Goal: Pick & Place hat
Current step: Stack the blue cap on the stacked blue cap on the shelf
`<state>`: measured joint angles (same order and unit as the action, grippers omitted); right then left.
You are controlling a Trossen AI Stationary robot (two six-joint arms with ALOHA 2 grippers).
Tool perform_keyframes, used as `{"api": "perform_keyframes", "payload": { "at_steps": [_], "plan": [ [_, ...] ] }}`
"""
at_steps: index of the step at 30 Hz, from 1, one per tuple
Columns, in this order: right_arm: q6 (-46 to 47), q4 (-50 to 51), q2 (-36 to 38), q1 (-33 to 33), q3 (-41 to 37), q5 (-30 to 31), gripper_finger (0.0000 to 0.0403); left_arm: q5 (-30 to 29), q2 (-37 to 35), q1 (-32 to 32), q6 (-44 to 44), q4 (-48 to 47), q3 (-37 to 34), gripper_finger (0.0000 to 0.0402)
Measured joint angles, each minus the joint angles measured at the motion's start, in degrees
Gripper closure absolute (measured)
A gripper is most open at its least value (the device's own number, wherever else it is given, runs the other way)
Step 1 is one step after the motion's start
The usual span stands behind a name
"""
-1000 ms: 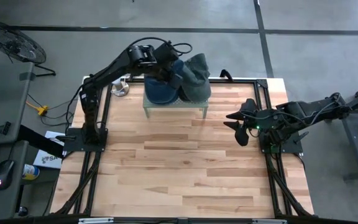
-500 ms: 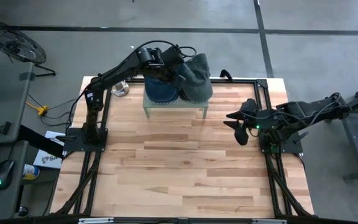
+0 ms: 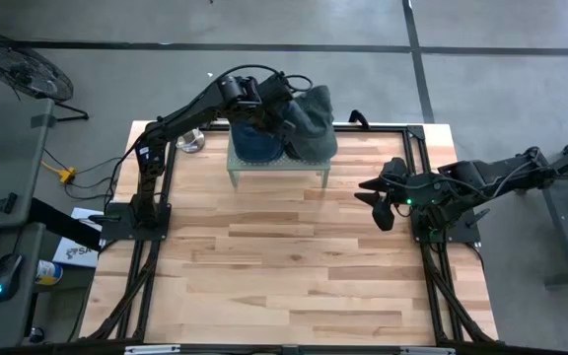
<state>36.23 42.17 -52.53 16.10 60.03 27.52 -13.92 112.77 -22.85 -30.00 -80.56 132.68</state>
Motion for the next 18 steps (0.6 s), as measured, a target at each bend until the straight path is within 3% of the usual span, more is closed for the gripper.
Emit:
{"api": "perform_keyframes", "payload": {
  "at_steps": [8,18],
  "plan": [
    [-0.02,-0.02,0.0,0.0,0.0,-1.31,0.0254,2.99,-0.09,0.0,-0.56,-0.62,0.0,0.0181],
    [-0.04,-0.02,0.0,0.04,0.0,-2.08,0.0254,3.41,-0.98,0.05,-1.77,-1.27,1.89,0.0172]
  ]
}}
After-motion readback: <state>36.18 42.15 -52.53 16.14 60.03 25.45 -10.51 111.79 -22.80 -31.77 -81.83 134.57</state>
